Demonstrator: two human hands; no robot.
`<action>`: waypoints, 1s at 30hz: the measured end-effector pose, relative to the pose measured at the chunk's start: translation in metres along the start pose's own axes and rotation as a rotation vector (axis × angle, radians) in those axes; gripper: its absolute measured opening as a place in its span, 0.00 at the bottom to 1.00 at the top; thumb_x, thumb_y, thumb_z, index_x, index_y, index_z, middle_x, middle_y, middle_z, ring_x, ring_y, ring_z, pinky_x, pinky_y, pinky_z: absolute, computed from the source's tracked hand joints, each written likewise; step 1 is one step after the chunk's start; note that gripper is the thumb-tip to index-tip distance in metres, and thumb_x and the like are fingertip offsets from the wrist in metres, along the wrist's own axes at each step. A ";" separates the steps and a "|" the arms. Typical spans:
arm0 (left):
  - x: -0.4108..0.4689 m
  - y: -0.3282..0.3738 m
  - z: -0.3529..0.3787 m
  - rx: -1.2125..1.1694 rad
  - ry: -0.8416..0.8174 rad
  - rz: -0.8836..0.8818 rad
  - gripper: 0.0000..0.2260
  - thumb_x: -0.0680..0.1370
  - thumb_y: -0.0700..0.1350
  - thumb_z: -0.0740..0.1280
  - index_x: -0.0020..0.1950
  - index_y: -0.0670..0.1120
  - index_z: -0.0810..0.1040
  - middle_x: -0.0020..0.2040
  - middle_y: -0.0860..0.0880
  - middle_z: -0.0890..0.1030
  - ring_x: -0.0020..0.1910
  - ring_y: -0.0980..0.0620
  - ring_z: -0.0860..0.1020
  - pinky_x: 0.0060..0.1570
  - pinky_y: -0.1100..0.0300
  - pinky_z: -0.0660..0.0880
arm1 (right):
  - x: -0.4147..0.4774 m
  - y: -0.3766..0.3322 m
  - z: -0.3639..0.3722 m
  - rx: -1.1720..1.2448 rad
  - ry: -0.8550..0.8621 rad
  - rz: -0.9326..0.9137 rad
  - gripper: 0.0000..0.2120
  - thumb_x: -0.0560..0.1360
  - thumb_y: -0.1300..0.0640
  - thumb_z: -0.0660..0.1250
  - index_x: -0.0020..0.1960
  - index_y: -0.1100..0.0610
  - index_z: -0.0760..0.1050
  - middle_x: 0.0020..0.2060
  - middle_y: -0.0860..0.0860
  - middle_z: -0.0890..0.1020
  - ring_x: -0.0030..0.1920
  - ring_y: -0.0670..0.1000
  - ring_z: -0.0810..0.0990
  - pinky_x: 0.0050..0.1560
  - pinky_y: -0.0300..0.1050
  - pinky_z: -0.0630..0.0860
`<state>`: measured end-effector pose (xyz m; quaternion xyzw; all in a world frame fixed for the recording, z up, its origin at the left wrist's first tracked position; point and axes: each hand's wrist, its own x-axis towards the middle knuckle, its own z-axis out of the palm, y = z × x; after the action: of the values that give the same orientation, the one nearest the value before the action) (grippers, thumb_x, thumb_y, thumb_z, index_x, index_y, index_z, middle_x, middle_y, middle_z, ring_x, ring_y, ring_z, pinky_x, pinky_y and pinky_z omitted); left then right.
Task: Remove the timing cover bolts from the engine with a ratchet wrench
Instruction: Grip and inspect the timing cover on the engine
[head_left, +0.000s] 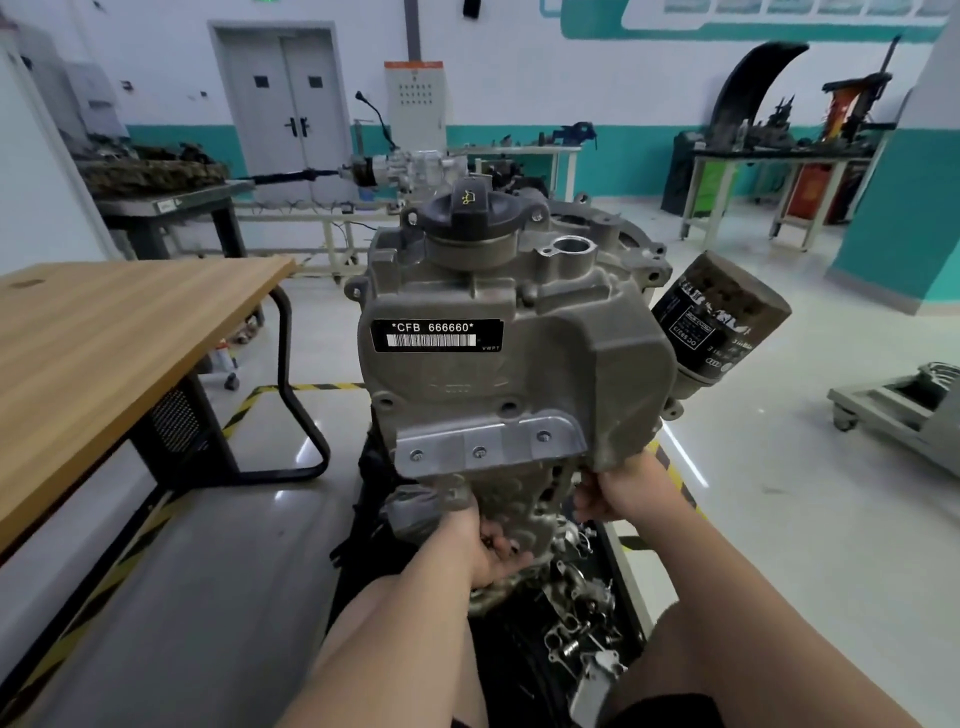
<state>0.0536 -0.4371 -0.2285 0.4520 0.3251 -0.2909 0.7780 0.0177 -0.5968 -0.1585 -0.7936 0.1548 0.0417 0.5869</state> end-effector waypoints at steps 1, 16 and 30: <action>0.001 0.000 -0.001 0.009 -0.007 0.011 0.24 0.81 0.61 0.53 0.41 0.41 0.71 0.20 0.49 0.62 0.23 0.52 0.60 0.34 0.42 0.76 | -0.003 0.000 0.003 0.125 -0.058 -0.004 0.18 0.82 0.57 0.53 0.36 0.60 0.70 0.24 0.54 0.79 0.24 0.53 0.79 0.32 0.47 0.81; 0.000 0.013 -0.011 0.120 -0.029 -0.065 0.25 0.82 0.60 0.50 0.39 0.40 0.69 0.23 0.48 0.65 0.25 0.50 0.64 0.49 0.41 0.73 | -0.121 -0.099 -0.011 -0.532 0.473 -0.857 0.33 0.72 0.39 0.67 0.72 0.43 0.58 0.67 0.40 0.66 0.67 0.43 0.66 0.65 0.36 0.68; 0.029 0.004 0.004 0.059 0.121 0.127 0.37 0.77 0.70 0.54 0.31 0.36 0.74 0.26 0.36 0.76 0.28 0.42 0.74 0.44 0.50 0.74 | -0.072 -0.097 -0.034 -0.475 0.684 -0.682 0.29 0.72 0.48 0.71 0.71 0.48 0.68 0.71 0.44 0.69 0.61 0.50 0.76 0.55 0.43 0.72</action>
<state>0.0757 -0.4436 -0.2473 0.5113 0.3335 -0.2226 0.7601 -0.0259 -0.5890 -0.0407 -0.8779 0.0568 -0.3784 0.2877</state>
